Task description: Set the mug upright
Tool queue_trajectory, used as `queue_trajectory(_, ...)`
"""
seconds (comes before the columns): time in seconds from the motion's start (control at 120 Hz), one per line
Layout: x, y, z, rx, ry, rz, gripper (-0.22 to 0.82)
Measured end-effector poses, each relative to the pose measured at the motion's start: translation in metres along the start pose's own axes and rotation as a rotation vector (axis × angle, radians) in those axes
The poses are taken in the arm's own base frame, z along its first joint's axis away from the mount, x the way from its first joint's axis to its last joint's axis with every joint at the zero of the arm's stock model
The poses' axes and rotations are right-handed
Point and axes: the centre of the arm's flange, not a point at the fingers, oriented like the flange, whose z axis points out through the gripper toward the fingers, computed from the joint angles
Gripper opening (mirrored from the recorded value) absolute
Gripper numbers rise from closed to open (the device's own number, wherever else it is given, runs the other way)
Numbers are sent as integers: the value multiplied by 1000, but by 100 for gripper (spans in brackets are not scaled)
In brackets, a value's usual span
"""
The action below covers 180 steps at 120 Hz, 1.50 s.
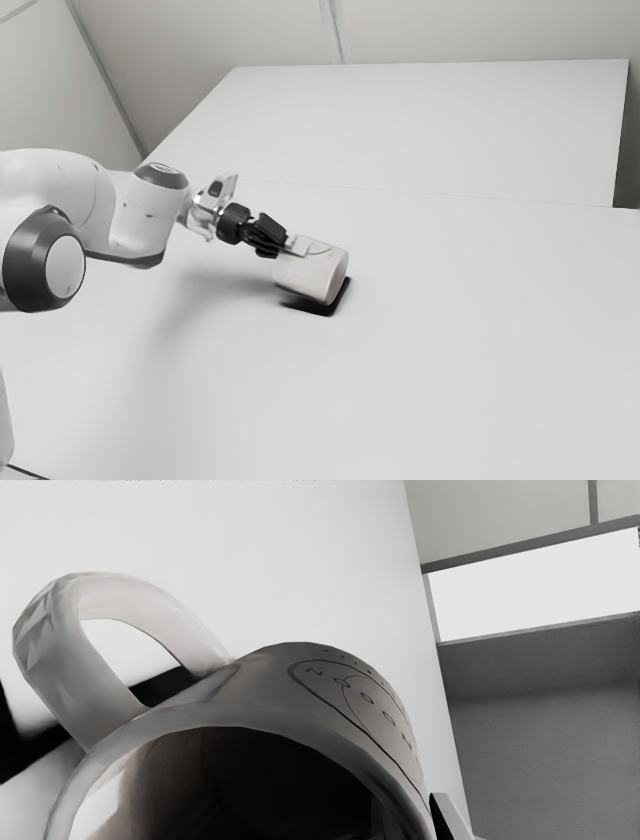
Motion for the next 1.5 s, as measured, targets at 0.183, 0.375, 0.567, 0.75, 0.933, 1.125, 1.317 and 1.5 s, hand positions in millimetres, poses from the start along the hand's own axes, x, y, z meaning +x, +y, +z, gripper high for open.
queue_trajectory(0.183,2,4,7,-24,6,10,-15)
queue_trajectory(0.375,6,17,2,-14,14,35,-16)
queue_trajectory(0.567,15,59,-25,165,-16,76,-17)
queue_trajectory(0.75,5,82,-26,408,-79,41,-17)
queue_trajectory(0.933,8,97,-20,631,-132,26,-17)
queue_trajectory(1.125,0,100,-7,800,-157,-38,-17)
queue_trajectory(1.317,-13,102,14,945,-151,-86,-17)
queue_trajectory(1.5,-16,107,18,1060,-117,-116,-17)
